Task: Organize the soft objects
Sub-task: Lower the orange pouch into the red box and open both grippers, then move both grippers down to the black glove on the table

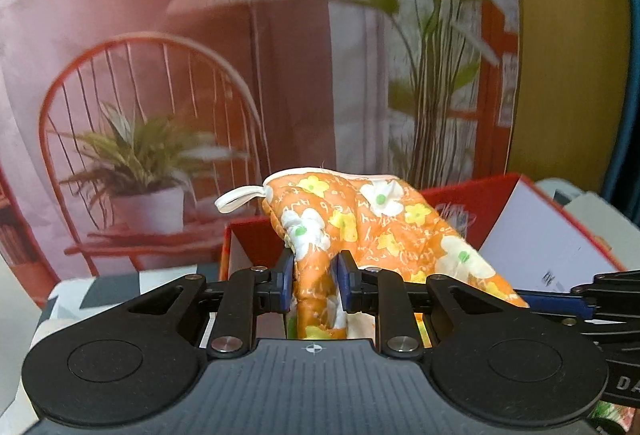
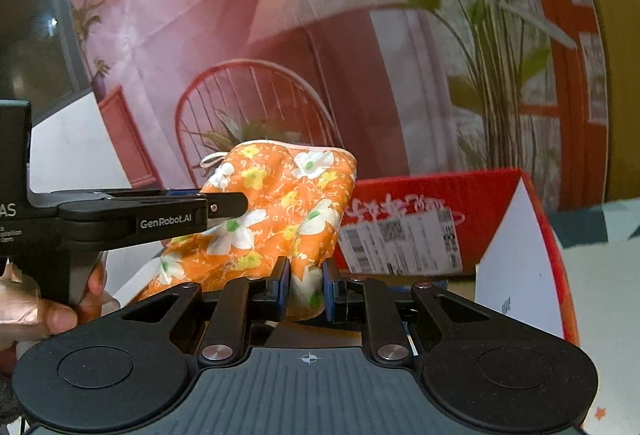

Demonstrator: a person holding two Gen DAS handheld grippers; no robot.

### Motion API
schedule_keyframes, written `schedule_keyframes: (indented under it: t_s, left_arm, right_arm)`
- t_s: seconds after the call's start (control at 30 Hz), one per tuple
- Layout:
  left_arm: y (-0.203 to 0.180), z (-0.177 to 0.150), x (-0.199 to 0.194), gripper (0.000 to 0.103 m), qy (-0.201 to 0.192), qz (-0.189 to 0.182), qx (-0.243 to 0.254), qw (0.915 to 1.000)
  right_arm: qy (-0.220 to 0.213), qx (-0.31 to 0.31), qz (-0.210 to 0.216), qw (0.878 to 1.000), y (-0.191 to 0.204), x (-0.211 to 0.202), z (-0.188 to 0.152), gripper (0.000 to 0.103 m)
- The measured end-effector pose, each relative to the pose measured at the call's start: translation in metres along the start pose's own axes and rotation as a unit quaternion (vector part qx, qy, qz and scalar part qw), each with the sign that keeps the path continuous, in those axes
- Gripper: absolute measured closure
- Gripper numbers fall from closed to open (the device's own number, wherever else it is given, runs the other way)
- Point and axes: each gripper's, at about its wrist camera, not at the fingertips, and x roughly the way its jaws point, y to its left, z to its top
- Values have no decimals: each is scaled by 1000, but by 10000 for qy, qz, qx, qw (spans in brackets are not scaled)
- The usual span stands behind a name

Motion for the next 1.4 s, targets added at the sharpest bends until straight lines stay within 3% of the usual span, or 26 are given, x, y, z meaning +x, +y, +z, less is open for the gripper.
schedule_keyframes:
  t_s: [0.23, 0.33, 0.4, 0.47, 0.57, 0.77, 0.87, 1.2, 1.4]
  left_arm:
    - [4, -11, 20, 73, 679, -6, 315, 9972]
    - [7, -10, 18, 62, 664, -68, 257, 9974]
    - [9, -9, 14, 48, 642, -111, 241, 9976]
    - [9, -8, 9, 45, 599, -116, 234, 9979]
    - [12, -7, 1, 44, 554, -145, 146, 9982]
    - [15, -14, -24, 44, 505, -276, -130, 9983]
    - [14, -19, -39, 44, 426, -312, -245, 9983]
    - [11, -49, -92, 44, 268, -482, -587, 9968]
    - [13, -75, -121, 44, 306, -486, -802, 9951]
  right_arm:
    - [358, 108, 64, 9993, 2, 10, -8, 87]
    - [550, 179, 30, 9983, 2, 15, -12, 87]
    - [680, 336, 34, 9971, -1, 19, -14, 87]
    - [756, 425, 17, 9962, -2, 20, -16, 87]
    - [802, 389, -109, 9960, 0, 18, -17, 85]
    - [687, 115, -476, 9964, 6, 6, -16, 68]
    - [603, 44, -558, 9966, 7, -5, -16, 67]
    - [137, -180, -752, 9969, 15, -56, -23, 41]
    - [-37, -251, -824, 9963, 19, -86, -33, 33]
